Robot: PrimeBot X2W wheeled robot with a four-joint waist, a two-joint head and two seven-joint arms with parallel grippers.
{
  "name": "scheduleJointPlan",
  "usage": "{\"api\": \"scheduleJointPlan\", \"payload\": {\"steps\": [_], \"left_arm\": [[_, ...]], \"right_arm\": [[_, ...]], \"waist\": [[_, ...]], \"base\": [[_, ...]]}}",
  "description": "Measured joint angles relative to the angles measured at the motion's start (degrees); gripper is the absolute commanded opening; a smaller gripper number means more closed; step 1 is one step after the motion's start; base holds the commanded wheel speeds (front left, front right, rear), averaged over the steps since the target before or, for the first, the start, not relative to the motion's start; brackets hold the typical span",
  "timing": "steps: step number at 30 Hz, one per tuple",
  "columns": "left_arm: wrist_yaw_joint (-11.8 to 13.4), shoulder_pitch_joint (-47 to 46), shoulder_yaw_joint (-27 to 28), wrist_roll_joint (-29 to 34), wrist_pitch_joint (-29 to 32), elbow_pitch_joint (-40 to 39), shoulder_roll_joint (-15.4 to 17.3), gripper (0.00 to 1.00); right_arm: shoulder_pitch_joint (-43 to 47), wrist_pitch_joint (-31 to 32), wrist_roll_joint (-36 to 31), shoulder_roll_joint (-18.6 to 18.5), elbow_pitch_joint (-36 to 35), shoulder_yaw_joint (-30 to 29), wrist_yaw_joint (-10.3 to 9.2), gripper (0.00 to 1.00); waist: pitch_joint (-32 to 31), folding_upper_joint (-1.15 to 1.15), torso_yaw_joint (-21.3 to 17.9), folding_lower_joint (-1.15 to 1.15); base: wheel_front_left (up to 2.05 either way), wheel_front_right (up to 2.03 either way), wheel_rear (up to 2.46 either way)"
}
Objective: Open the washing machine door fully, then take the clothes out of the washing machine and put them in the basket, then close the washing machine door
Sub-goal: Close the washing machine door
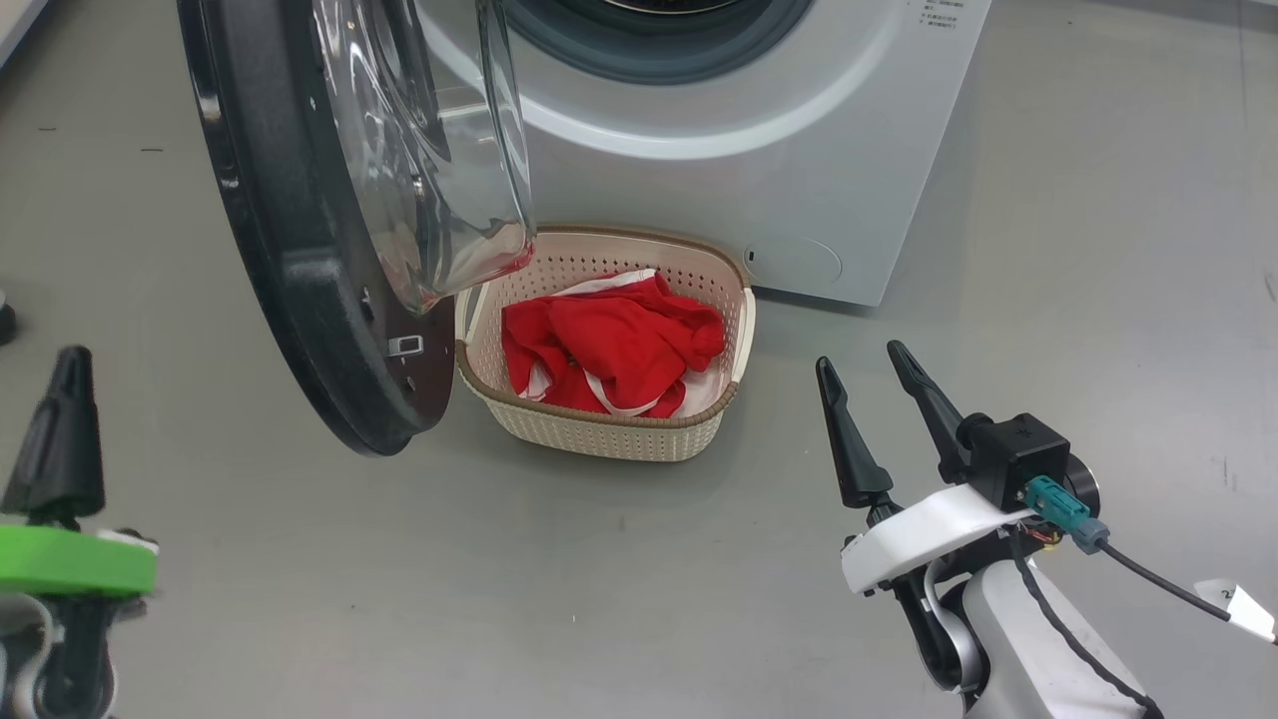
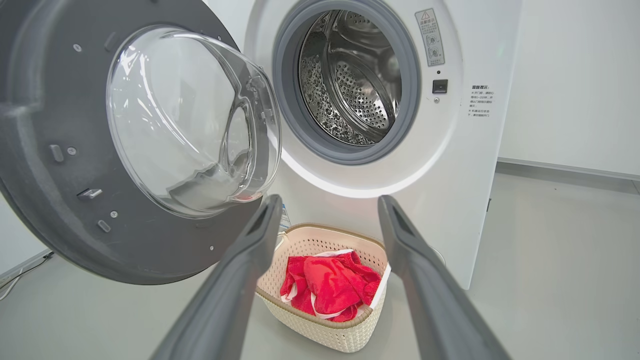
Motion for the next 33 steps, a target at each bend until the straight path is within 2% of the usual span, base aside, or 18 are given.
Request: {"api": "scheduleJointPlan", "payload": {"steps": [3, 6, 10, 16, 17, 27, 30, 33], "left_arm": [[0.0, -3.0, 5.0, -13.3, 5.1, -0.6, -3.2, 0.00], [0.9, -5.2, 10.9, -22.9, 11.2, 1.0, -6.7, 0.00], [5.5, -8.9, 14.3, -33.2, 18.5, 1.2, -5.9, 0.00], [15.1, -14.2, 18.3, -43.3, 26.5, 2.2, -5.7, 0.00], [16.0, -15.0, 18.6, -44.1, 27.5, 2.8, -5.7, 0.00], [15.6, -17.8, 18.5, -50.2, 35.1, 6.2, -5.8, 0.00], [15.1, -17.9, 17.6, -51.7, 37.2, 11.4, -6.3, 0.00], [15.1, -17.9, 17.0, -52.8, 38.0, 13.4, -6.7, 0.00]], "right_arm": [[0.0, 0.0, 0.0, 0.0, 0.0, 0.0, 0.00, 1.00], [0.0, 0.0, 0.0, 0.0, 0.0, 0.2, 0.01, 1.00], [0.0, -0.1, 0.0, 0.1, -0.1, 0.4, 0.11, 1.00], [-0.1, -0.3, 0.0, 0.1, -0.3, 0.4, 0.12, 1.00], [-0.1, -0.3, 0.0, 0.2, -0.3, 0.3, 0.12, 1.00], [-0.4, -0.3, 0.0, 0.2, -0.4, 0.2, 0.12, 1.00], [-0.6, -0.3, 0.0, 0.2, -0.4, 0.1, 0.12, 1.00], [-0.7, -0.3, 0.0, 0.2, -0.4, 0.1, 0.15, 1.00]], "waist": [[0.0, 0.00, 0.0, 0.00], [0.2, 0.00, -0.1, 0.00], [0.6, 0.00, -0.5, 0.00], [1.3, 0.00, -1.1, 0.00], [1.5, 0.00, -1.2, 0.00], [2.1, 0.00, -1.7, 0.00], [2.2, 0.00, -1.9, 0.00], [2.2, 0.00, -2.1, 0.00]], "base": [[0.00, 0.00, 0.00], [0.00, 0.00, 0.00], [0.00, 0.00, 0.00], [0.00, 0.00, 0.00], [0.00, 0.00, 0.00], [0.00, 0.00, 0.00], [0.00, 0.00, 0.00], [0.00, 0.00, 0.00]]}}
